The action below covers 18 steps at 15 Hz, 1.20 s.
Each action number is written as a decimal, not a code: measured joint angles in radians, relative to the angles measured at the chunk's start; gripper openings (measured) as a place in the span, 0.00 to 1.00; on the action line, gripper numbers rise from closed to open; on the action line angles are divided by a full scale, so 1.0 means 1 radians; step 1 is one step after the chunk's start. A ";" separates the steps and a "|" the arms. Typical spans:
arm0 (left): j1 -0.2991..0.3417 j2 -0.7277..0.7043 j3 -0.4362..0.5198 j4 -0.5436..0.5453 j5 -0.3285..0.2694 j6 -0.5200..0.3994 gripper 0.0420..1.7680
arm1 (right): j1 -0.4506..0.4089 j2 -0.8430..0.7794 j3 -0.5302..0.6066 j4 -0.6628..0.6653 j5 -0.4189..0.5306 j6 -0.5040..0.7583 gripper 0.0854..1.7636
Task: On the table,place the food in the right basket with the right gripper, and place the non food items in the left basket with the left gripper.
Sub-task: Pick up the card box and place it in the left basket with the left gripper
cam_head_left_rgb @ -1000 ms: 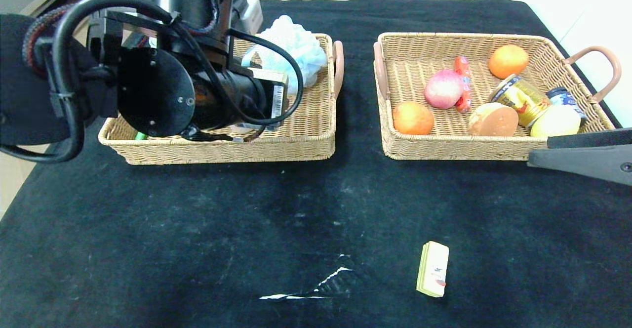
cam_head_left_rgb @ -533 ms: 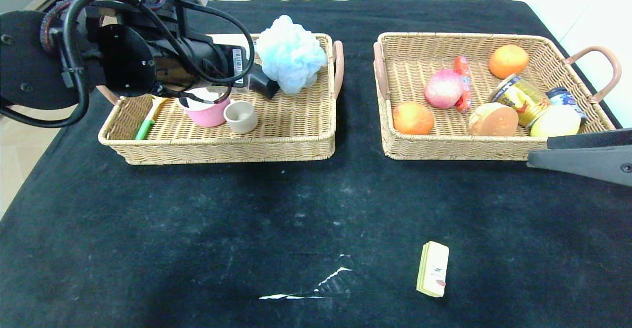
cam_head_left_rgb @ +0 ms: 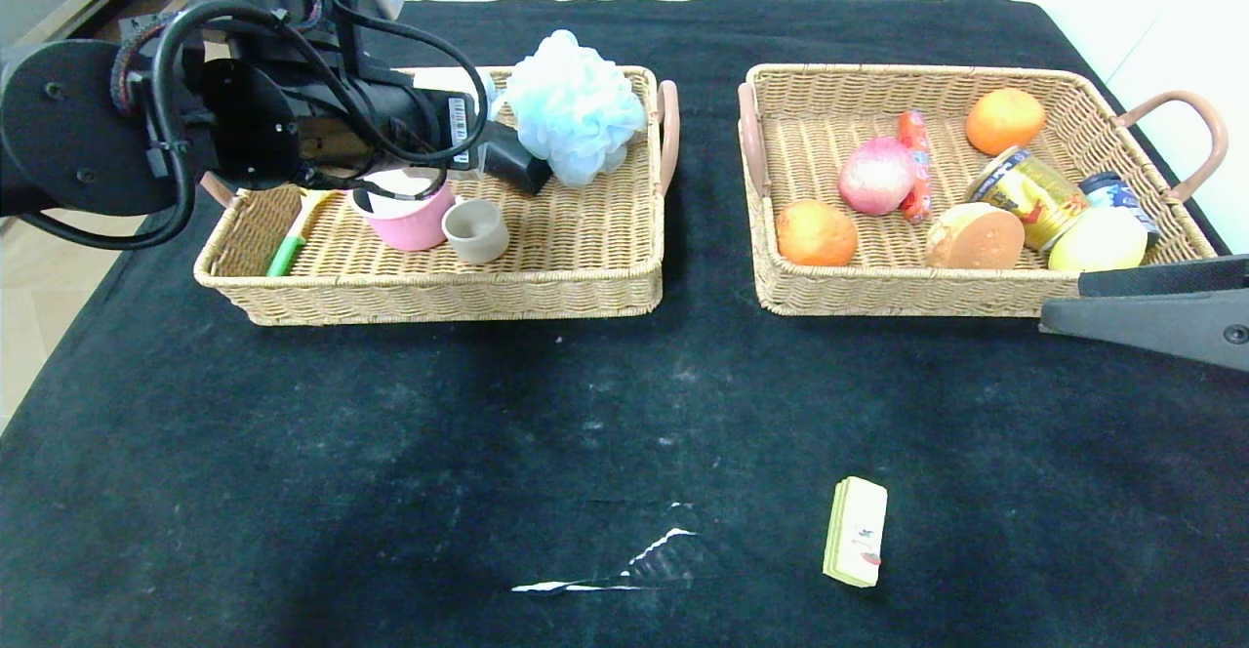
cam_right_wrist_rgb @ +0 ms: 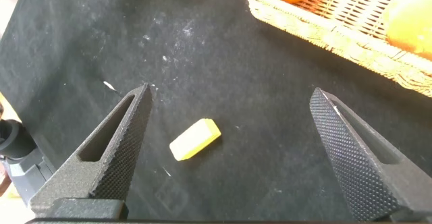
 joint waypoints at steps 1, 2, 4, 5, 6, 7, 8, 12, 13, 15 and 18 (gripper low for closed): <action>0.004 0.001 0.000 0.000 -0.006 -0.001 0.57 | 0.000 0.000 0.000 0.000 0.000 0.000 0.97; 0.004 0.001 0.000 -0.001 -0.007 -0.001 0.57 | 0.000 0.000 -0.001 0.000 0.000 0.000 0.97; 0.004 0.001 0.001 -0.002 -0.008 0.000 0.66 | 0.000 -0.001 -0.001 0.000 0.000 0.000 0.97; 0.004 0.000 0.002 -0.002 -0.008 0.000 0.69 | 0.000 -0.001 -0.001 0.000 0.000 0.000 0.97; 0.004 0.000 0.002 -0.002 -0.008 0.000 0.73 | 0.000 -0.001 -0.001 0.000 0.000 0.000 0.97; 0.004 0.000 0.002 -0.002 -0.007 0.000 0.76 | 0.000 -0.002 -0.001 0.000 0.000 0.000 0.97; 0.005 0.000 0.002 -0.002 -0.007 0.000 0.78 | 0.000 -0.002 -0.001 0.000 0.000 0.000 0.97; 0.005 0.000 0.002 -0.001 -0.006 0.000 0.85 | 0.000 -0.002 -0.001 0.000 0.000 0.000 0.97; 0.005 -0.001 0.002 0.000 -0.006 0.001 0.87 | 0.000 -0.002 -0.001 0.000 0.000 0.000 0.97; 0.005 -0.005 0.004 0.006 -0.006 0.004 0.89 | 0.000 -0.003 -0.001 0.000 0.000 0.000 0.97; 0.002 -0.026 0.033 0.013 -0.007 0.014 0.92 | 0.000 -0.004 -0.001 0.000 0.000 0.000 0.97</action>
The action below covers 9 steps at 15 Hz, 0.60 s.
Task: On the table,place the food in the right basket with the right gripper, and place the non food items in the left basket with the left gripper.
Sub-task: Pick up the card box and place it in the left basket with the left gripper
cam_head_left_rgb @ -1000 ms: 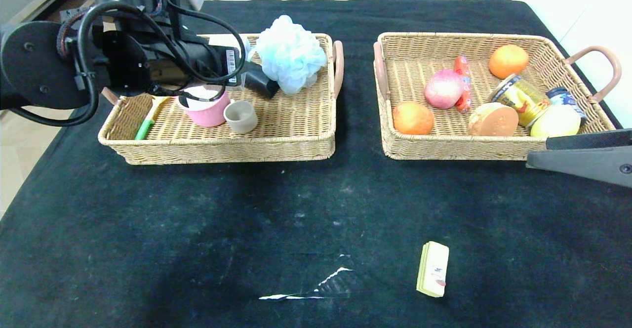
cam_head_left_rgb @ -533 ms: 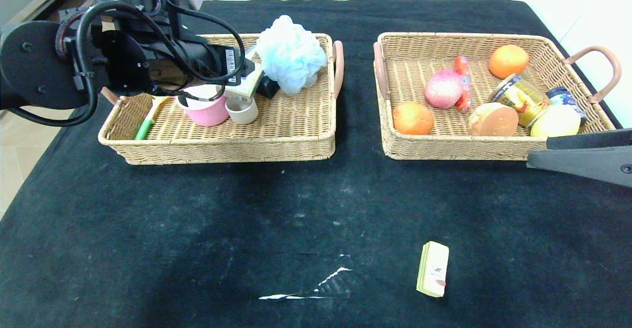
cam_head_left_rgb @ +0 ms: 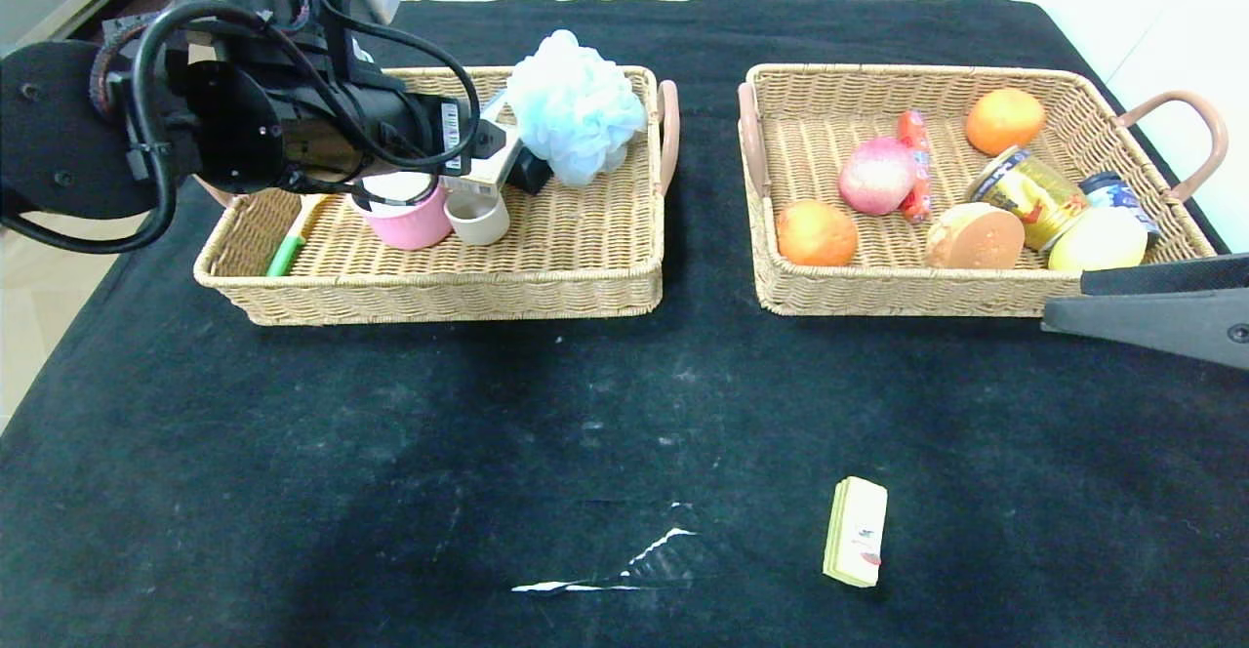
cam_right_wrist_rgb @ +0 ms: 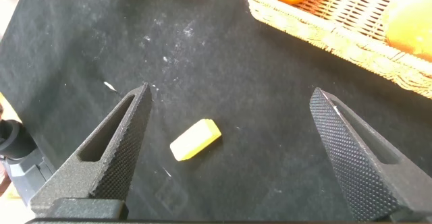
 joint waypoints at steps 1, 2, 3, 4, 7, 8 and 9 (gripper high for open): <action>-0.004 -0.016 0.024 0.000 0.000 0.000 0.92 | 0.000 0.000 0.000 0.000 0.000 0.000 0.97; -0.009 -0.036 0.053 0.001 0.000 0.001 0.93 | 0.000 0.000 0.000 0.000 0.000 0.000 0.97; -0.015 -0.059 0.087 0.000 0.000 0.001 0.93 | 0.000 0.000 0.000 0.000 -0.003 0.000 0.97; -0.025 -0.087 0.125 0.000 0.000 0.001 0.94 | 0.002 0.001 -0.001 -0.001 -0.006 0.001 0.97; -0.057 -0.178 0.251 0.001 -0.004 -0.002 0.95 | 0.004 0.002 -0.007 -0.001 -0.008 0.004 0.97; -0.073 -0.212 0.291 0.007 -0.007 -0.002 0.95 | 0.004 0.002 -0.008 0.000 -0.012 0.005 0.97; -0.093 -0.249 0.329 0.020 -0.015 -0.004 0.95 | 0.007 0.004 -0.009 0.000 -0.035 0.005 0.97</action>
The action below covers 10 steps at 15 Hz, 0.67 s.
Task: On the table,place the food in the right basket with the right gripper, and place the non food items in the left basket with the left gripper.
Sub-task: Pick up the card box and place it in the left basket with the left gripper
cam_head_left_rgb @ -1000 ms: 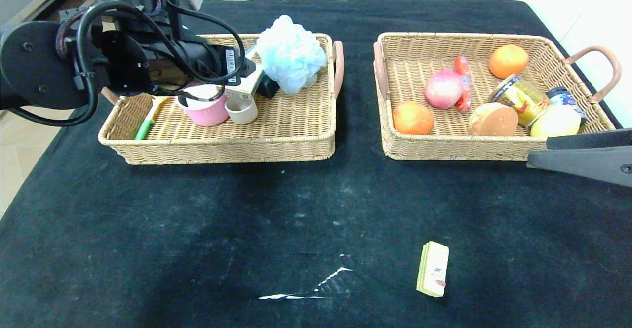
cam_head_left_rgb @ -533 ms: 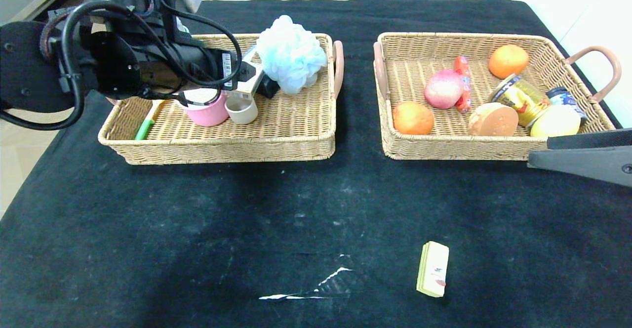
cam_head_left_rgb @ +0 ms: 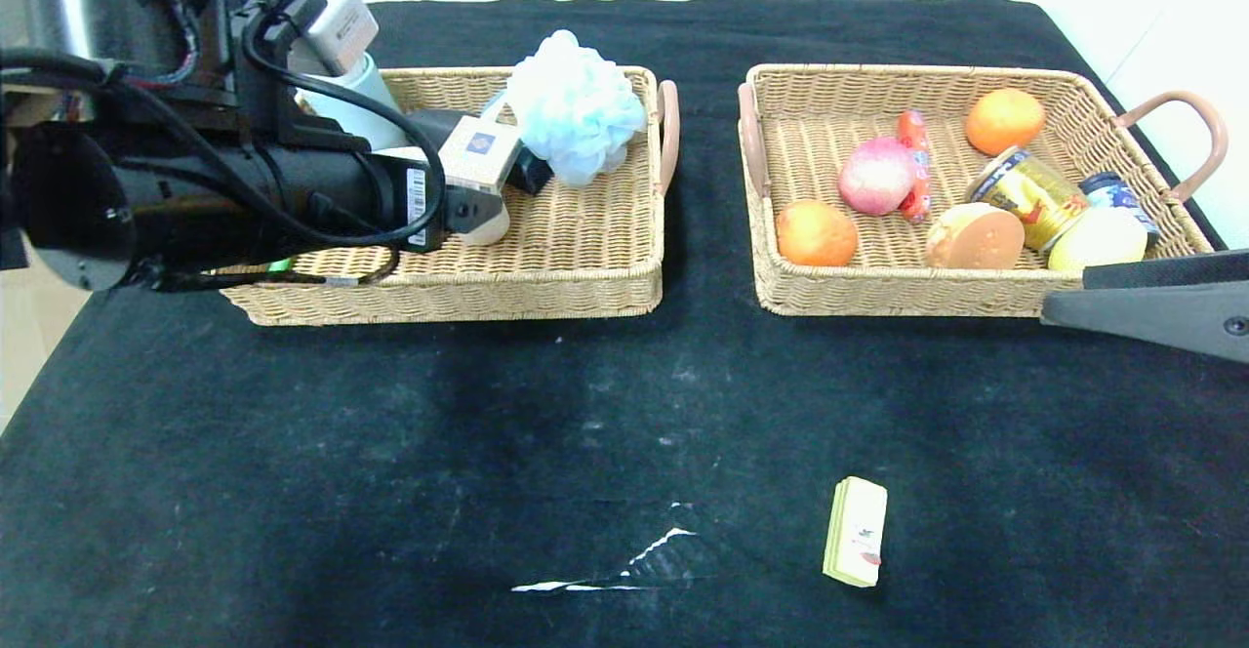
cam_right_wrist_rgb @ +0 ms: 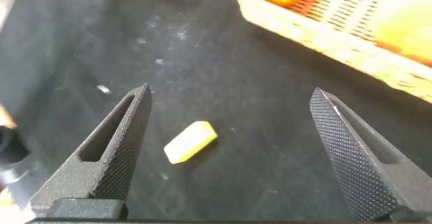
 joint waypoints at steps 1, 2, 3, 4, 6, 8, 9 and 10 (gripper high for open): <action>-0.021 -0.035 0.031 0.019 -0.014 -0.004 0.95 | 0.009 0.001 0.000 0.000 -0.026 0.000 0.97; -0.045 -0.069 0.061 0.040 -0.033 -0.009 0.96 | 0.022 0.004 0.000 0.000 -0.060 0.001 0.97; -0.070 -0.100 0.085 0.066 -0.043 -0.019 0.96 | 0.037 0.009 -0.001 -0.001 -0.091 0.002 0.97; -0.096 -0.129 0.104 0.087 -0.049 -0.047 0.96 | 0.050 0.014 -0.002 -0.001 -0.110 0.006 0.97; -0.139 -0.174 0.128 0.122 -0.080 -0.116 0.96 | 0.074 0.024 -0.006 -0.001 -0.152 0.027 0.97; -0.161 -0.212 0.156 0.132 -0.161 -0.167 0.96 | 0.094 0.034 -0.011 -0.001 -0.187 0.044 0.97; -0.165 -0.227 0.169 0.135 -0.201 -0.192 0.96 | 0.104 0.041 -0.014 0.000 -0.202 0.052 0.97; -0.166 -0.242 0.177 0.135 -0.226 -0.216 0.96 | 0.111 0.048 -0.016 0.001 -0.219 0.057 0.97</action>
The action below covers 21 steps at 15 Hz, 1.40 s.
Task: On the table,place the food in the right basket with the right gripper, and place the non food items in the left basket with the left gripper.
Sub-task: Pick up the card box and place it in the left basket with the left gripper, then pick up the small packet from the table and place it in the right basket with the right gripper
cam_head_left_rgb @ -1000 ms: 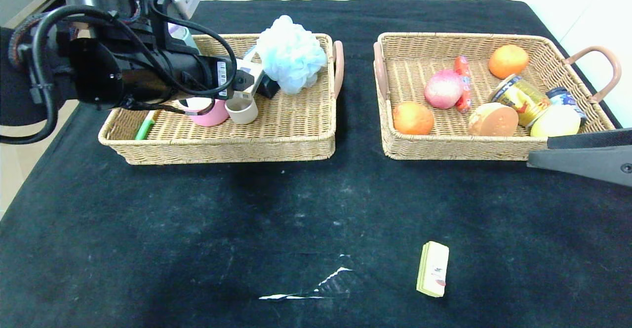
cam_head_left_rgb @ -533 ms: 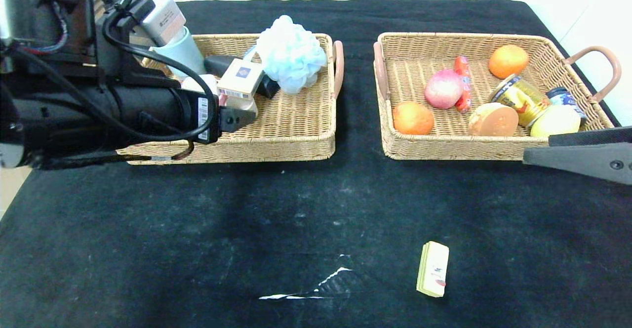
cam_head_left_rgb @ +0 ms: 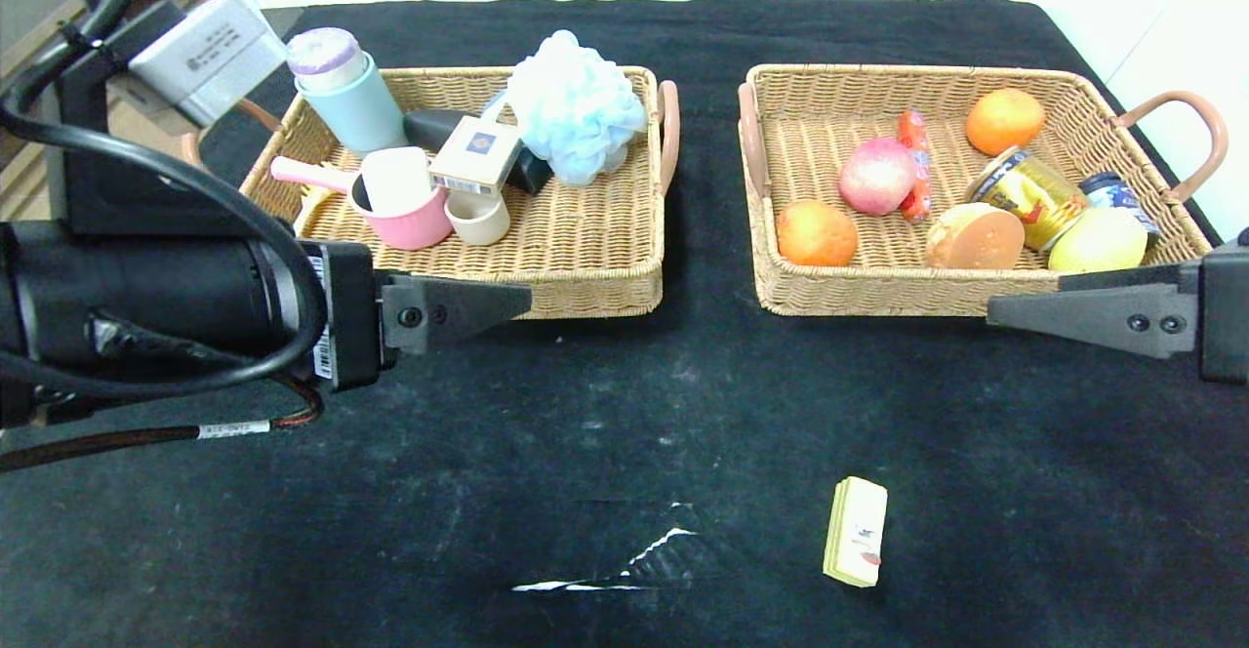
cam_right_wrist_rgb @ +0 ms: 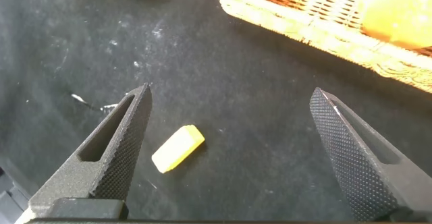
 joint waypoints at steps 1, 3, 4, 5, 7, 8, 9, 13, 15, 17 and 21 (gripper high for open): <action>-0.001 -0.012 0.007 0.001 -0.007 -0.013 0.96 | 0.007 0.007 -0.003 0.000 -0.019 0.006 0.97; -0.001 -0.040 0.028 0.000 -0.027 -0.017 0.96 | 0.027 0.020 -0.009 0.001 -0.064 0.025 0.97; -0.001 -0.053 0.037 0.001 -0.044 -0.016 0.96 | 0.040 0.027 -0.011 0.001 -0.090 0.031 0.97; -0.001 -0.065 0.041 0.003 -0.050 -0.016 0.97 | 0.052 0.031 -0.011 0.001 -0.101 0.031 0.97; 0.000 -0.080 0.047 0.003 -0.055 -0.015 0.97 | 0.073 0.032 -0.002 0.007 -0.106 -0.001 0.97; 0.002 -0.082 0.048 0.002 -0.055 -0.014 0.97 | 0.079 0.031 0.003 0.009 -0.109 -0.014 0.97; 0.002 -0.081 0.048 0.002 -0.055 -0.013 0.97 | 0.083 0.031 0.006 0.008 -0.111 -0.018 0.97; 0.002 -0.085 0.054 0.002 -0.050 0.013 0.97 | 0.111 0.035 0.009 0.010 -0.159 -0.016 0.97; 0.004 -0.094 0.066 0.002 -0.050 0.043 0.97 | 0.160 0.051 0.008 0.011 -0.233 0.018 0.97; 0.004 -0.100 0.076 0.002 -0.051 0.050 0.97 | 0.219 0.083 -0.001 0.011 -0.294 0.112 0.97; 0.005 -0.101 0.096 -0.004 -0.053 0.078 0.97 | 0.332 0.173 -0.034 0.061 -0.469 0.277 0.97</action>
